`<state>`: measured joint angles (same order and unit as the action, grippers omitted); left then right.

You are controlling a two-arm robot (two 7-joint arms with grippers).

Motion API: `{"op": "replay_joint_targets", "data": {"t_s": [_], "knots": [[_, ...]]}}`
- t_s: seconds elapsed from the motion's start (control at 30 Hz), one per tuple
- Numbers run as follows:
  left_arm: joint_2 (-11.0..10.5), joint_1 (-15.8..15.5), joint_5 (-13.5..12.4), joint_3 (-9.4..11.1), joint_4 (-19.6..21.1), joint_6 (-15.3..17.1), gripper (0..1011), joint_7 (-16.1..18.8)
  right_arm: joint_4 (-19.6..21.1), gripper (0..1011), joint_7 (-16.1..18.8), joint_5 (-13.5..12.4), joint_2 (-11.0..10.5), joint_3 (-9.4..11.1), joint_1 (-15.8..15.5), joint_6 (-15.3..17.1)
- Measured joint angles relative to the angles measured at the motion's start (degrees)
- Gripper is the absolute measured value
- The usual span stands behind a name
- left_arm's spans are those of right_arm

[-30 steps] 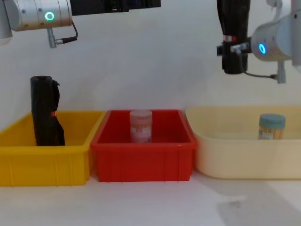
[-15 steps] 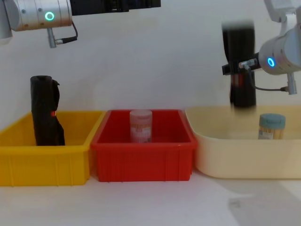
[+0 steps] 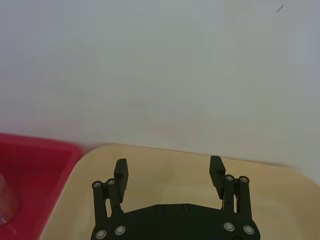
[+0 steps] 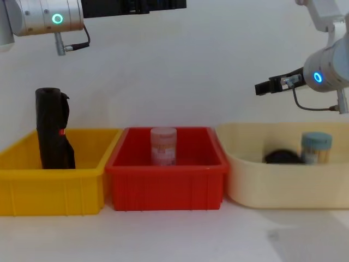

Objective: Pick up the garbage bag with the one hand and transfer it to the other hand.

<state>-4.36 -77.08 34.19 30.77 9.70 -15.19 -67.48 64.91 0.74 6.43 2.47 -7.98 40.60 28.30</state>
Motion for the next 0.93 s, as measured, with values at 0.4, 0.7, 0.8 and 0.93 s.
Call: {"op": "replay_joint_targets", "data": {"t_s": [0.4, 0.7, 0.8, 0.93], "knots": [[0.0, 0.0, 0.0, 0.0, 0.0, 0.0, 1001, 0.0, -0.4, 1001, 0.2, 0.1, -0.2, 0.1, 0.2, 0.3], [0.0, 0.0, 0.0, 0.0, 0.0, 0.0, 1001, 0.0, -0.5, 1001, 0.2, 0.1, -0.2, 0.1, 0.3, 0.4], [0.0, 0.0, 0.0, 0.0, 0.0, 0.0, 1001, 0.0, -0.5, 1001, 0.2, 0.1, -0.2, 0.1, 0.3, 0.4], [0.0, 0.0, 0.0, 0.0, 0.0, 0.0, 1001, 0.0, -0.6, 1001, 0.2, 0.1, -0.2, 0.1, 0.3, 0.4]]}}
